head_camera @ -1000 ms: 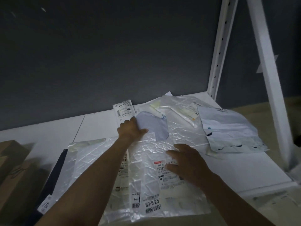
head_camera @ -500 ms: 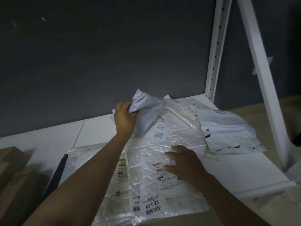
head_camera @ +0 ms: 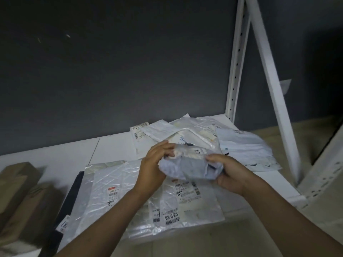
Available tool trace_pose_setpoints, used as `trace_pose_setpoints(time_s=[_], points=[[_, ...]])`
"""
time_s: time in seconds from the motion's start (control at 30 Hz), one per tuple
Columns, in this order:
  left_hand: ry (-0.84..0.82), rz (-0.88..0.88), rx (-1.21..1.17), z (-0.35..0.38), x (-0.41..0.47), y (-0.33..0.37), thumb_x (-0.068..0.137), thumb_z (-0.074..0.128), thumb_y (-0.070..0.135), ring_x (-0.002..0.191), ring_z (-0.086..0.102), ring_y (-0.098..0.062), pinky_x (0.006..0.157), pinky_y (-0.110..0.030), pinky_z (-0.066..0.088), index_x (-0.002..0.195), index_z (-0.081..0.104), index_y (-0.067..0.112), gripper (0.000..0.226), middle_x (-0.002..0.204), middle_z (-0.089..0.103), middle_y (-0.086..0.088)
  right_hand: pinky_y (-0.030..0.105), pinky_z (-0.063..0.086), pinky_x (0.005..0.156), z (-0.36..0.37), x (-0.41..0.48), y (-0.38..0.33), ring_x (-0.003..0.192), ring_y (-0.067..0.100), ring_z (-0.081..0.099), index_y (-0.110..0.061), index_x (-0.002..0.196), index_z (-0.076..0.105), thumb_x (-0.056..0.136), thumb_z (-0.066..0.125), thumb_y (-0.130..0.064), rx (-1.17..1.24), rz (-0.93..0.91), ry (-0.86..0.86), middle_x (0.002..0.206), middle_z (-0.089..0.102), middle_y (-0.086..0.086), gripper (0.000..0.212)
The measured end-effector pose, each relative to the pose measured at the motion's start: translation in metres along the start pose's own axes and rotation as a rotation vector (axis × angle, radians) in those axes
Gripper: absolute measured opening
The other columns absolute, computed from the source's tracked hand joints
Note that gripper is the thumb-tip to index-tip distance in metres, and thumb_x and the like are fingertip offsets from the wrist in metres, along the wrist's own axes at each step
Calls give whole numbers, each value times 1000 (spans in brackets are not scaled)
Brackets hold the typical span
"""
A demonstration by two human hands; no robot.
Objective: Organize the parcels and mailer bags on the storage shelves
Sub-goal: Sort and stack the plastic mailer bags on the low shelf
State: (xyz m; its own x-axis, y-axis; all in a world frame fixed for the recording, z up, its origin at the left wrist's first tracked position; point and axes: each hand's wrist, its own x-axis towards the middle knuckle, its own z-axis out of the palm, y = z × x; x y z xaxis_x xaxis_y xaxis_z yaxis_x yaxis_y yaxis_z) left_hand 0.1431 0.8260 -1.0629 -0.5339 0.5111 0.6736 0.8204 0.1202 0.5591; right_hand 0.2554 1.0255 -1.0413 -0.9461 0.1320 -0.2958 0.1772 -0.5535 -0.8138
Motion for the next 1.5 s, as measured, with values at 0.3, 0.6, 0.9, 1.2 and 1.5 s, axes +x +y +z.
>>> trace_pose_setpoints(time_s=[0.3, 0.6, 0.9, 1.2, 1.5], points=[[-114, -755, -272, 5, -30, 52, 96, 55, 29, 87, 65, -1, 78, -25, 57, 137, 40, 34, 44, 104, 68, 8, 40, 56, 84, -28, -33, 15, 102, 29, 67, -9, 117, 63, 83, 64, 7, -285, -91, 215, 111, 71, 10, 38], [-206, -762, -147, 64, -53, 65, 84, 73, 25, 111, 42, 0, 78, -9, 34, 152, 13, 26, 91, 130, 41, 18, 44, 54, 91, -66, -47, 33, 96, 24, 70, -15, 110, 67, 82, 74, -17, -497, -104, 394, 104, 73, 5, 29], [-393, -457, 589, 59, -91, 2, 83, 42, 56, 111, 59, -28, 91, -42, 50, 118, 65, 20, 56, 122, 64, -6, 41, 47, 95, -81, -36, 44, 114, 25, 54, -19, 135, 47, 79, 74, -5, -788, -150, 516, 128, 57, 5, 62], [-300, -538, 625, 50, -95, -11, 83, 60, 44, 115, 59, -33, 95, -46, 50, 115, 69, 17, 43, 124, 64, -12, 22, 40, 94, -63, -13, 46, 121, 25, 51, -27, 133, 55, 88, 60, -13, -1411, -67, 363, 139, 49, 10, 48], [-36, -657, 614, 34, -3, -51, 97, 49, 38, 114, 54, -30, 97, -37, 42, 126, 60, 13, 40, 125, 61, -12, 35, 26, 111, -27, 31, 22, 137, 25, 33, -25, 135, 51, 92, 51, -44, -1759, -351, 270, 152, 33, 6, 48]])
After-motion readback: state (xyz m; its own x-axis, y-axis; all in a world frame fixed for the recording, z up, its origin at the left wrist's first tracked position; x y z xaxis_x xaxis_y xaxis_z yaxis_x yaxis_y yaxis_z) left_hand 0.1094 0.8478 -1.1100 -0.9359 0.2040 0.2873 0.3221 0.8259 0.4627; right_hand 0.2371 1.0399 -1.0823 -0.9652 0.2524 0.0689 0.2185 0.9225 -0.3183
